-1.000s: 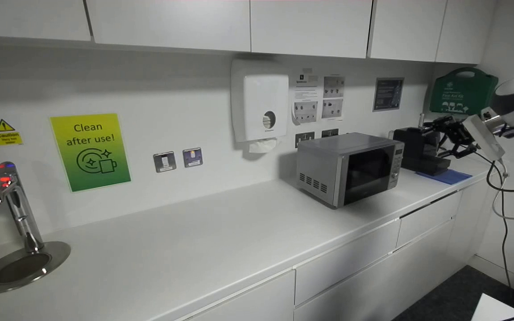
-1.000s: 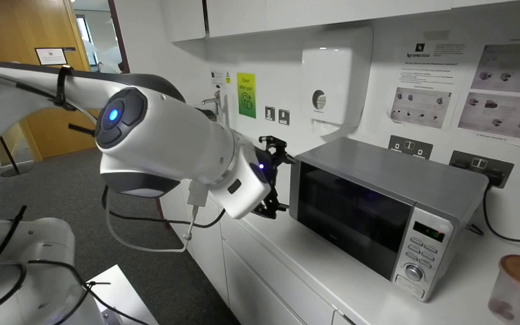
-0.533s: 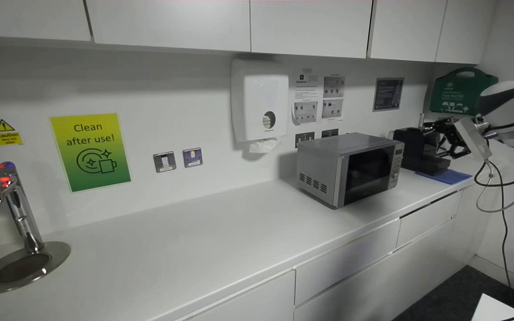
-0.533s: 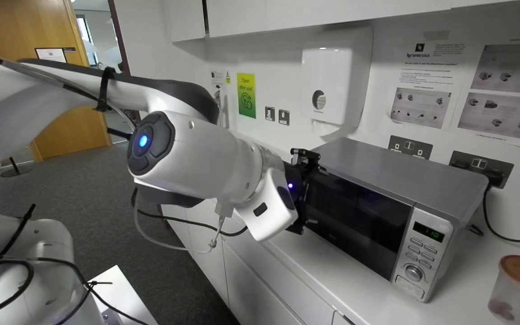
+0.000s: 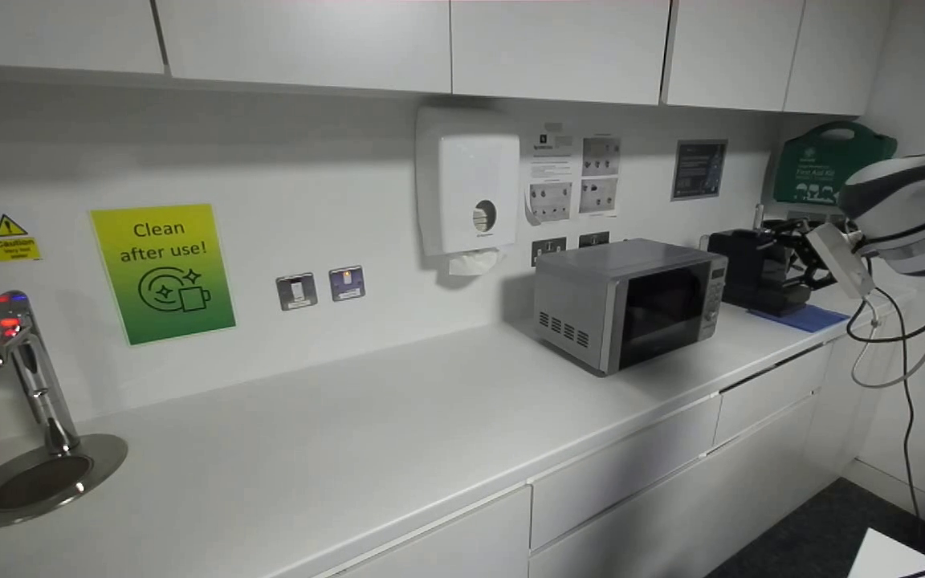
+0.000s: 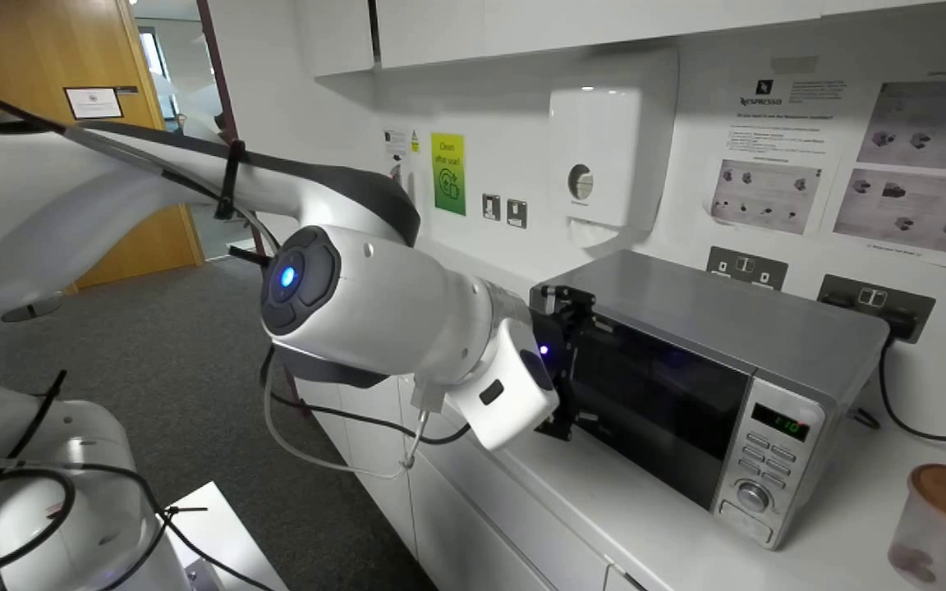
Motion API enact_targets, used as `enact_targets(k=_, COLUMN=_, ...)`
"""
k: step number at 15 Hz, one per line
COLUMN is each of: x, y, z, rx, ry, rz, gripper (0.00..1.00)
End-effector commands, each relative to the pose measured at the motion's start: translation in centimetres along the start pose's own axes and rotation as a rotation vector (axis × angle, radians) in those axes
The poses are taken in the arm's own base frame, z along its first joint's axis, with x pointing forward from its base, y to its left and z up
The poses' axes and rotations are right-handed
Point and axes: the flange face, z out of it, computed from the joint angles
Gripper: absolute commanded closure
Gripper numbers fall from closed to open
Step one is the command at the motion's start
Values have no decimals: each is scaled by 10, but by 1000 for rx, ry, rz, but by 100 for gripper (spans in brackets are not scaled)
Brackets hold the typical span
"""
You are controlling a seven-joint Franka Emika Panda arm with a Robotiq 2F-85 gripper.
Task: Press a button on the microwave
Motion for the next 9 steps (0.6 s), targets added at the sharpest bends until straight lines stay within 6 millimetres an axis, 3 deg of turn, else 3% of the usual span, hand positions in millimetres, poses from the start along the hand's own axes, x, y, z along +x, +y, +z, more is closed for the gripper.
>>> enact_targets(k=1, x=0, y=0, z=0, rx=0, ry=0, rz=0, gripper=0)
enact_targets(k=9, x=6, y=3, z=6, rx=17, ry=-9, rz=4, gripper=0)
